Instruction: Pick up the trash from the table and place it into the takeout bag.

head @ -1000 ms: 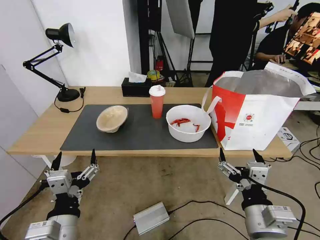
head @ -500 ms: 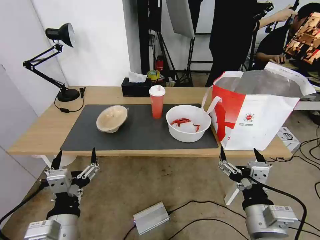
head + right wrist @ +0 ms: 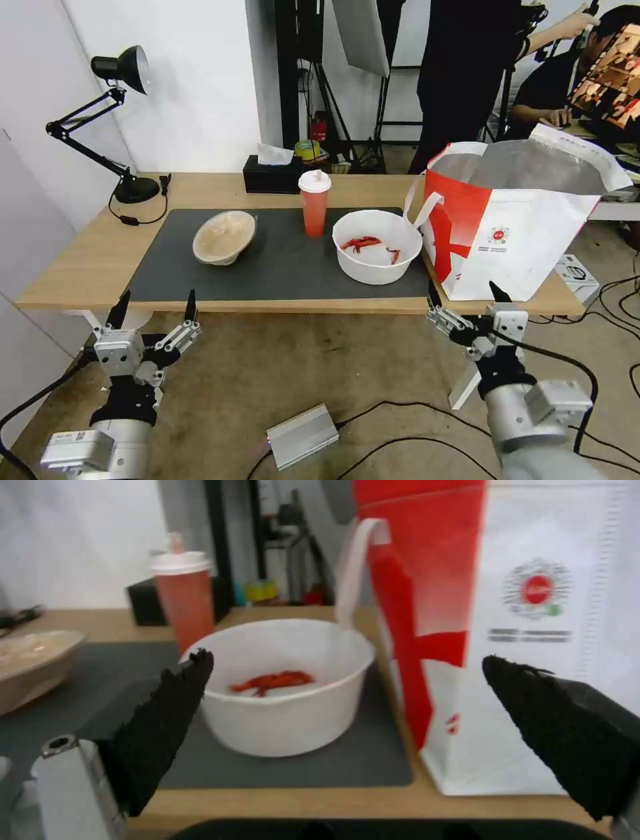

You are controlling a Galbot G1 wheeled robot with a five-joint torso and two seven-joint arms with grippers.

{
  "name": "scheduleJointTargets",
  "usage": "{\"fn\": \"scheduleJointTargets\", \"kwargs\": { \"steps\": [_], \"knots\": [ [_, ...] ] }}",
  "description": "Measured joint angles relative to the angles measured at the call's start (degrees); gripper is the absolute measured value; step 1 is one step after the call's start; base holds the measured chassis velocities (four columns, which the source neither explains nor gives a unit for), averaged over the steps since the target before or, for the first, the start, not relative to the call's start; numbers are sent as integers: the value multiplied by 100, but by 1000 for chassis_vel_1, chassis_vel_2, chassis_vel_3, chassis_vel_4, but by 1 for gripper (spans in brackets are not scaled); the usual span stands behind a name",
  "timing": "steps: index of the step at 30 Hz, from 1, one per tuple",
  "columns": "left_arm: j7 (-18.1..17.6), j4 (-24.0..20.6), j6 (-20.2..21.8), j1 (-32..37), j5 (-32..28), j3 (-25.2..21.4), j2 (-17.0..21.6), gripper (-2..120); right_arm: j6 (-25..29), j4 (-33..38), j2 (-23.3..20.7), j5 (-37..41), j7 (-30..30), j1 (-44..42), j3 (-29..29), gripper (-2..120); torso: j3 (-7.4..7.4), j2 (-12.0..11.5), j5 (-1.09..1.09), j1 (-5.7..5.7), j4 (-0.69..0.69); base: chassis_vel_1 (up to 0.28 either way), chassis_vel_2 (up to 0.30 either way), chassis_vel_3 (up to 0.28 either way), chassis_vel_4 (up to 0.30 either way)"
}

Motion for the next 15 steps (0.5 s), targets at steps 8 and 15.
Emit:
{"fn": "scheduleJointTargets", "kwargs": {
  "steps": [8, 15],
  "knots": [
    [-117, 5, 120, -25, 43, 26, 207, 100, -261, -4, -1026, 1101, 240, 521, 62, 100, 0, 0, 1, 0, -1, 0, 0, 0, 0],
    [-181, 8, 154, 14, 117, 50, 182, 100, -701, -6, -1724, 2203, 466, 1276, 12, 100, 0, 0, 2, 0, 0, 0, 0, 0, 0]
  ]
}}
